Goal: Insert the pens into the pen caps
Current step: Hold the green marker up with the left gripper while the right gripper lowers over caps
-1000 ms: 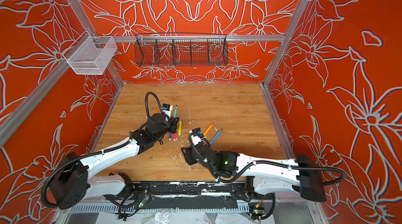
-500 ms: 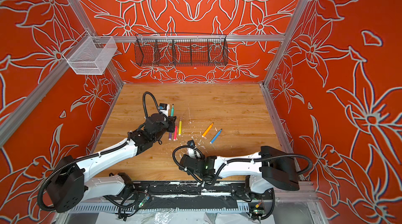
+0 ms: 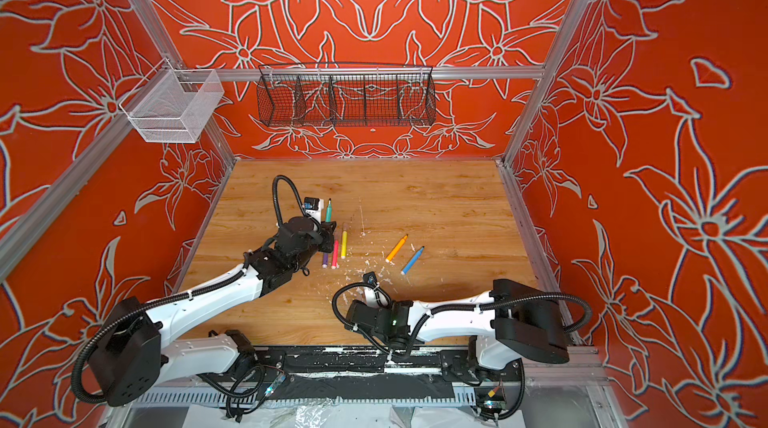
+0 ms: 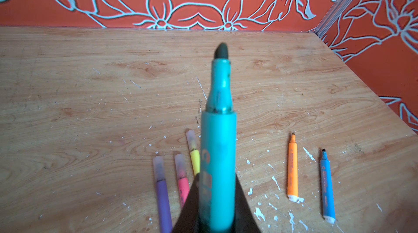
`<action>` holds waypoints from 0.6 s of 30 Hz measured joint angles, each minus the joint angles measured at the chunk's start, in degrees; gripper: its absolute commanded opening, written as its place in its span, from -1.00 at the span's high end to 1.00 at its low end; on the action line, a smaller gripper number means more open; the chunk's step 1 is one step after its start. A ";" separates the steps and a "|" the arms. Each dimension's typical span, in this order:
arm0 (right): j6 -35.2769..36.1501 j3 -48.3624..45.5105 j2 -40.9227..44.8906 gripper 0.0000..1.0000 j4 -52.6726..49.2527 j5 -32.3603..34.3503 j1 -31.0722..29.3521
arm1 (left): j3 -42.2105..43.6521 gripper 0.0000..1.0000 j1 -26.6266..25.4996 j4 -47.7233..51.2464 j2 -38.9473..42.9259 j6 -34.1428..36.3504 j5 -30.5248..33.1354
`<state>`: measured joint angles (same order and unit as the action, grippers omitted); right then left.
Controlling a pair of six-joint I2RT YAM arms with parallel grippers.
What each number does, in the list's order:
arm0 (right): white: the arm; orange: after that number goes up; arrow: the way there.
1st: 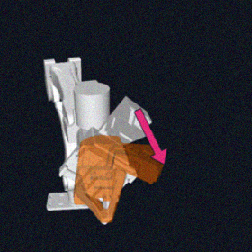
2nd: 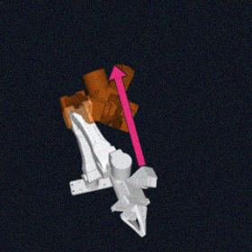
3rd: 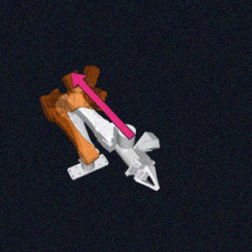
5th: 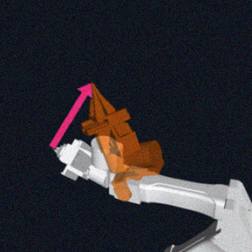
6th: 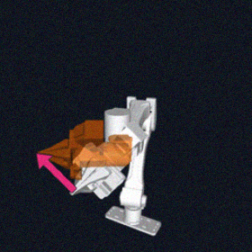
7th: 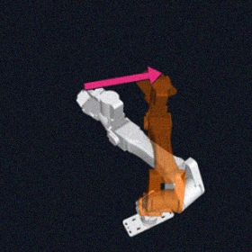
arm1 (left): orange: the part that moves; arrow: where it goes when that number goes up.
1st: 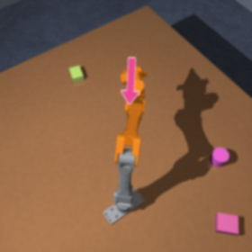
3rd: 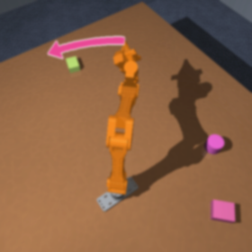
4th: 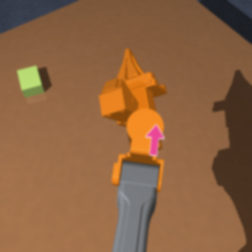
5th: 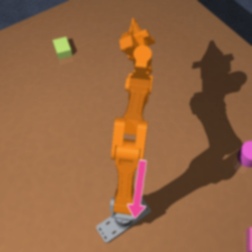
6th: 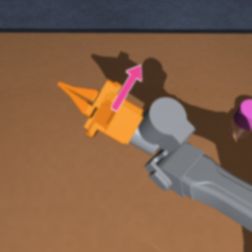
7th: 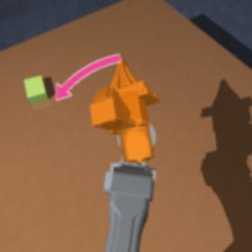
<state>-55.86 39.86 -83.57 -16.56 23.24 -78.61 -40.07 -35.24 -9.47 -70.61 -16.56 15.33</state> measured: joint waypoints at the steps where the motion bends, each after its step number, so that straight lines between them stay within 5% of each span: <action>1: -0.04 -0.11 0.00 0.00 -0.11 -0.04 -0.02 | 0.00 1.00 0.00 0.00 0.00 0.02 0.00; 18: -1.55 -0.85 -0.50 0.05 -3.98 -0.61 -0.26 | 0.00 1.00 0.00 0.00 0.00 0.07 0.07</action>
<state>-57.41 39.00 -84.07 -20.53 22.63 -78.87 -40.07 -35.24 -9.47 -70.61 -16.49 15.40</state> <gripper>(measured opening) 0.480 0.146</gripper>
